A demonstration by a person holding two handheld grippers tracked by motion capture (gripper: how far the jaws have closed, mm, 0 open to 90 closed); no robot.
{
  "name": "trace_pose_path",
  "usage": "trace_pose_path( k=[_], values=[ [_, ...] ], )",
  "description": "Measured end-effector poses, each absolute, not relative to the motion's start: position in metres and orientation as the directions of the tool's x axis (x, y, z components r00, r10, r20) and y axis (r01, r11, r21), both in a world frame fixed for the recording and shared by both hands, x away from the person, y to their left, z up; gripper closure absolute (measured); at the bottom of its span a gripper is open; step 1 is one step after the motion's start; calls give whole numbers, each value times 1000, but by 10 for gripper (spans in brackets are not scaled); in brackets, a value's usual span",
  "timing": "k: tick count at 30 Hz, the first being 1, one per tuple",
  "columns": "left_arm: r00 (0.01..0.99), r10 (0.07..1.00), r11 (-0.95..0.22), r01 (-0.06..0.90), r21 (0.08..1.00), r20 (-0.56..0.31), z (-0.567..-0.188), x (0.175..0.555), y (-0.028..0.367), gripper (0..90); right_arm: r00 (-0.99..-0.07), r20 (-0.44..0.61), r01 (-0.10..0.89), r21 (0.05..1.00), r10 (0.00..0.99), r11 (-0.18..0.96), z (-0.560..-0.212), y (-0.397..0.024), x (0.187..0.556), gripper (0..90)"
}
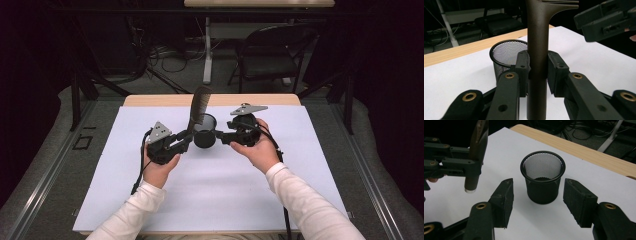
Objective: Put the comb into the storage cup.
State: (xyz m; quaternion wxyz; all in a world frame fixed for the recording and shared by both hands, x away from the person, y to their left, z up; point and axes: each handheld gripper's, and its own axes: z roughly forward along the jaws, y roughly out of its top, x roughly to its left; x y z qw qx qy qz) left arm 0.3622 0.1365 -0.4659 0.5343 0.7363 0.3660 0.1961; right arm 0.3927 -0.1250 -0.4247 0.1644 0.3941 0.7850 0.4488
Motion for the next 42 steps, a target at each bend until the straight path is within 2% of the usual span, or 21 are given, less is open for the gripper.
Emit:
trace_pose_path(
  k=[5,12,42],
  values=[
    [655,749,-163,331,930,-102,-467,362,136,729,-637,170,485,846,752,220,-419,-127,396,436],
    [653,750,-163,331,929,-101,-468,362,135,728,-640,217,482,861,737,165,-411,-129,397,477],
    [678,730,-223,350,910,-82,-485,360,120,728,-651,255,478,869,715,125,-406,-129,397,577]
  ],
)
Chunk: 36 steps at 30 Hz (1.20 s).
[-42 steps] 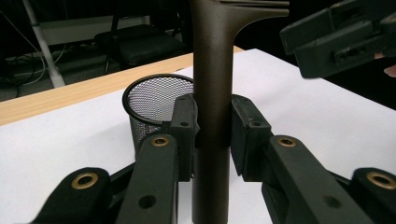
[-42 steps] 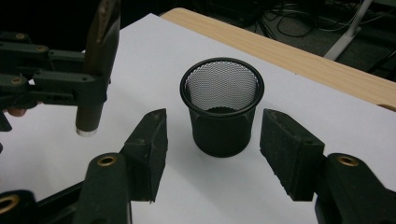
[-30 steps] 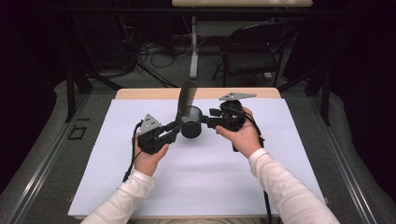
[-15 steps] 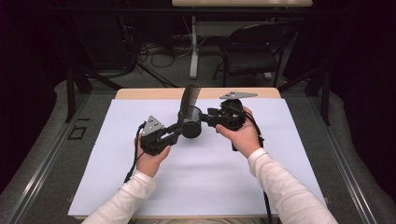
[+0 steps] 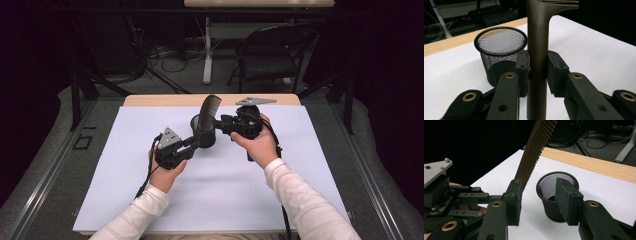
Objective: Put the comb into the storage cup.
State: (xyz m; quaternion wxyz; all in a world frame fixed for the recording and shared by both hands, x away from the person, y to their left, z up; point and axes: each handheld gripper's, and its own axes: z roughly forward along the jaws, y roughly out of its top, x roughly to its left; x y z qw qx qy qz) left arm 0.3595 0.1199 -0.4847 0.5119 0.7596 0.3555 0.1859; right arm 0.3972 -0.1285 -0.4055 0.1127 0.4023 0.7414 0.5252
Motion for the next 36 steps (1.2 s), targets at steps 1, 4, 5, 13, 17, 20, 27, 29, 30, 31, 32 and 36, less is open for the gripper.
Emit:
trace_pose_path(
  k=[1,4,5,13,17,20,27,29,30,31,32,36],
  values=[
    [678,730,-222,349,910,-82,-485,359,120,729,-651,254,477,870,715,125,-405,-129,397,578],
    [683,727,-229,347,909,-78,-486,359,119,728,-652,252,476,870,715,127,-405,-131,398,582],
    [683,727,-230,348,909,-78,-486,359,118,728,-652,253,477,870,715,127,-405,-131,398,584],
    [692,719,-243,343,908,-69,-489,357,114,729,-647,275,483,869,711,104,-402,-139,398,590],
    [699,712,-246,341,907,-69,-491,355,111,729,-638,315,495,867,703,61,-400,-143,400,604],
    [703,708,-253,344,904,-70,-492,354,109,729,-627,360,515,857,691,21,-399,-147,401,617],
    [713,697,-259,344,902,-72,-494,352,106,728,-604,411,539,842,683,-29,-398,-152,404,645],
    [716,695,-262,345,901,-72,-494,352,105,729,-603,413,540,841,682,-33,-398,-153,404,650],
    [717,694,-263,346,901,-73,-495,352,104,728,-602,417,541,840,681,-36,-398,-153,405,655],
    [718,692,-265,347,900,-73,-495,352,104,728,-599,422,546,837,680,-38,-398,-154,405,659],
    [720,690,-266,348,899,-74,-495,351,103,728,-597,426,549,835,679,-42,-398,-154,405,664],
    [725,684,-269,348,898,-75,-496,350,101,728,-594,435,556,830,677,-46,-398,-154,405,682]
  ],
)
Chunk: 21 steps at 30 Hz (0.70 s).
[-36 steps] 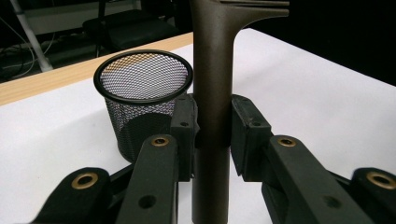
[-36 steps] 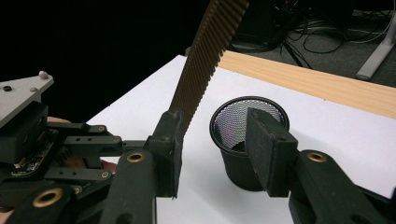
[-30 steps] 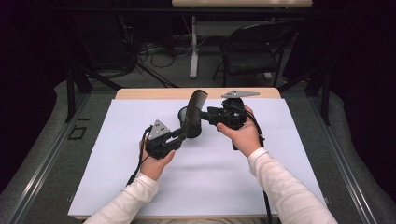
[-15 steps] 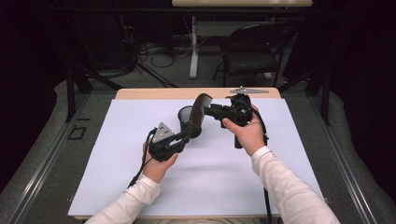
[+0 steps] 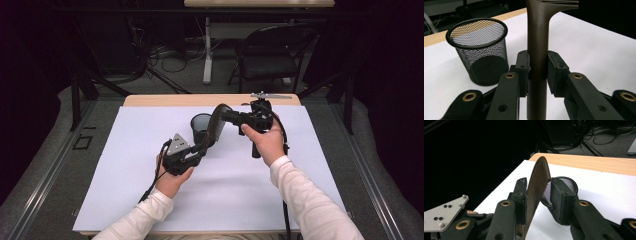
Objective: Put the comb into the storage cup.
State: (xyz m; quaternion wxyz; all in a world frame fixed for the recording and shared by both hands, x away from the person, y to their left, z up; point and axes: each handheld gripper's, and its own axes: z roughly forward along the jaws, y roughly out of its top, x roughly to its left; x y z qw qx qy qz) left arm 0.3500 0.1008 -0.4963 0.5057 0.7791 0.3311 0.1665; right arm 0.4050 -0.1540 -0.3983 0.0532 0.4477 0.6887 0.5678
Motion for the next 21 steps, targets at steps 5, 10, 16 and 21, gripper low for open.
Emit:
trace_pose_path(
  k=[5,10,16,21],
  values=[
    [732,676,-272,351,896,-82,-496,348,99,728,-593,435,556,830,678,-47,-398,-153,405,691],
    [739,669,-276,346,897,-79,-496,347,97,729,-593,442,561,827,674,-49,-399,-152,405,720],
    [740,668,-277,344,897,-78,-496,346,96,728,-588,453,571,819,670,-52,-399,-151,405,749],
    [743,665,-281,343,896,-76,-496,345,95,728,-581,456,575,816,674,-56,-400,-151,405,764]
  ],
)
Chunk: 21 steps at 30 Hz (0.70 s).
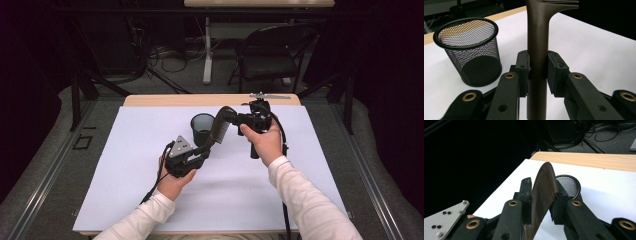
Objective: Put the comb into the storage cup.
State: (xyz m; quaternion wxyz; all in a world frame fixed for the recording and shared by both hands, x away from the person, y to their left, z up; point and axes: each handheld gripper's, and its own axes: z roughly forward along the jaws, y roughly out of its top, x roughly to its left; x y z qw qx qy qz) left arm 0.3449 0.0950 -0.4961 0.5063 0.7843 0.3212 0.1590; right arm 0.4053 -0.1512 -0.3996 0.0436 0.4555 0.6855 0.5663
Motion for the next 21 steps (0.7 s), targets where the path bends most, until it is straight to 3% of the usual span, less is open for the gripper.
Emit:
trace_pose_path(
  k=[21],
  values=[
    [748,659,-283,345,895,-79,-498,344,93,728,-549,511,621,779,662,-86,-402,-154,406,850]
  ],
)
